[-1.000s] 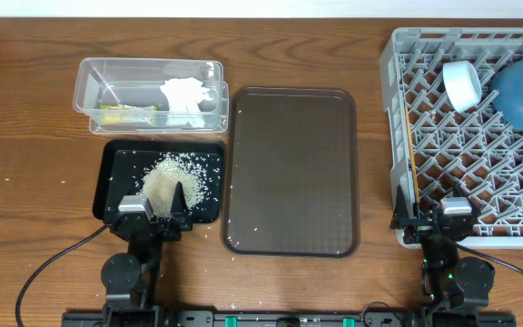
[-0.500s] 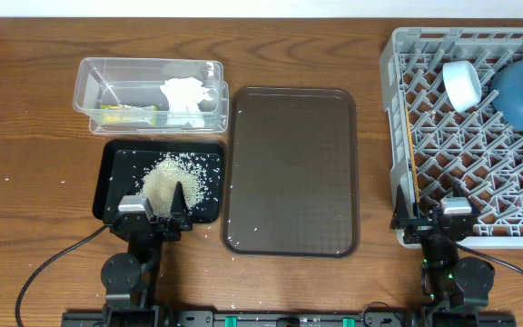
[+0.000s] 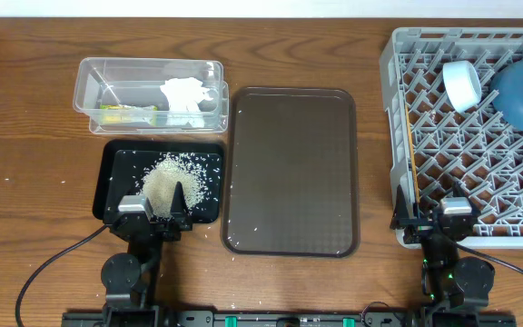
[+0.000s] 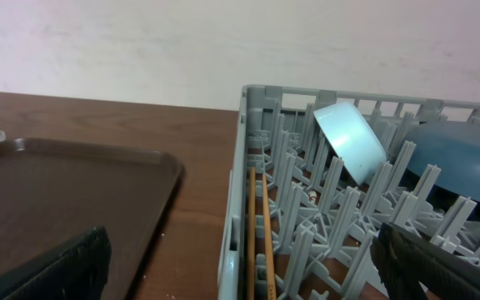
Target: Sort waste into correct bins and load items into the dishwasher rack
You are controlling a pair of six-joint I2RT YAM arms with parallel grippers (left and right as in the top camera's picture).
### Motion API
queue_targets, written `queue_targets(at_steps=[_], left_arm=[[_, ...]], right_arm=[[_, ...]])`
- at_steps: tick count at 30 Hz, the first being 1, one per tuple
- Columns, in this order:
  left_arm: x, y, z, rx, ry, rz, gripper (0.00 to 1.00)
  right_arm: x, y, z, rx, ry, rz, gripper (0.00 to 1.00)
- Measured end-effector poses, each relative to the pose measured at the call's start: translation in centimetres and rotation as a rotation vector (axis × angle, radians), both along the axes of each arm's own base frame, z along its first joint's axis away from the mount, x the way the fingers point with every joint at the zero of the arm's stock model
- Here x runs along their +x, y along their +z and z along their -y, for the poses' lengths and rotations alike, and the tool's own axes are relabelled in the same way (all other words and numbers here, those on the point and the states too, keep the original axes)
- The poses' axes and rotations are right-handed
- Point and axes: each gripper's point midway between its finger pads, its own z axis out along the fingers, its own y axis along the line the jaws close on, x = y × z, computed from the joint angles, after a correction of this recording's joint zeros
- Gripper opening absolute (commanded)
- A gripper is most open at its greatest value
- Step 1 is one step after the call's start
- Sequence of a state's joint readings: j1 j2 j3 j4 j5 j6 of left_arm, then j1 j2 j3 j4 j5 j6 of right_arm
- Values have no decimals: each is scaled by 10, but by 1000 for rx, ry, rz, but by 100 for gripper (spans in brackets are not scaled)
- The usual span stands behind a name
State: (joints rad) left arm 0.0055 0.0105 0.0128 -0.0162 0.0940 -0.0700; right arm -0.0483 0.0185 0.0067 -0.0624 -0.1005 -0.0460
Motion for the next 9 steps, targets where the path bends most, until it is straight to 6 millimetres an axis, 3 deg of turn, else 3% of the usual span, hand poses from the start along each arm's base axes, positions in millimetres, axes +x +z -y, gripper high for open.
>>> queue_targets(at_steps=[9], left_arm=[[0, 0, 0, 0, 0, 0, 98]], right_arm=[[0, 0, 0, 0, 0, 0, 99]])
